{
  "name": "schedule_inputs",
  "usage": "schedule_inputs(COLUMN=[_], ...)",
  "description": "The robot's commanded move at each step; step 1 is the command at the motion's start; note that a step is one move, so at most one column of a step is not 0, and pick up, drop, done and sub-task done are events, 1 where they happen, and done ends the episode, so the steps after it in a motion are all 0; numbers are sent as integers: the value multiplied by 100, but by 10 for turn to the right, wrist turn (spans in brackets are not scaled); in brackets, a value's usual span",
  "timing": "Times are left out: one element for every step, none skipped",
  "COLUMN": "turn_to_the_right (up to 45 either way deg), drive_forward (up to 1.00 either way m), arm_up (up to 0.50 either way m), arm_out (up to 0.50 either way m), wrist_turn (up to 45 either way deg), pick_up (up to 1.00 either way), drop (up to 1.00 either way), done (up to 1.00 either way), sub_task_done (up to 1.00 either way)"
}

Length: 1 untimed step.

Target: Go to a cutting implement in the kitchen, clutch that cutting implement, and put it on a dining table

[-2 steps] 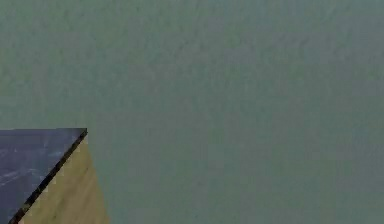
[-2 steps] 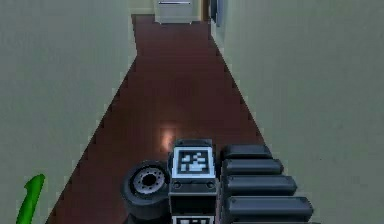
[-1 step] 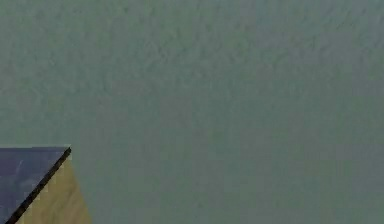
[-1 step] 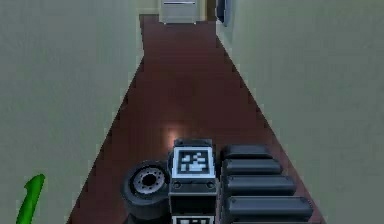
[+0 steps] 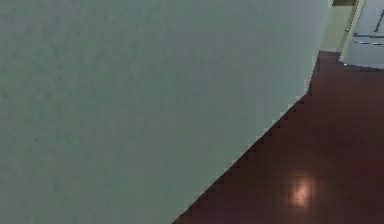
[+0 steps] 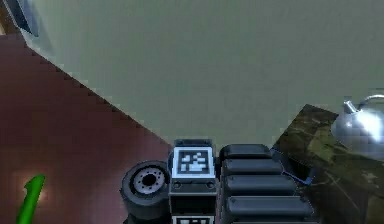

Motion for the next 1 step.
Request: schedule_inputs(turn_to_the_right=[390], drive_forward=[0], arm_up=[0], arm_out=[0], wrist_turn=[0], pick_up=[0], drop=[0], done=[0], sub_task_done=[0])
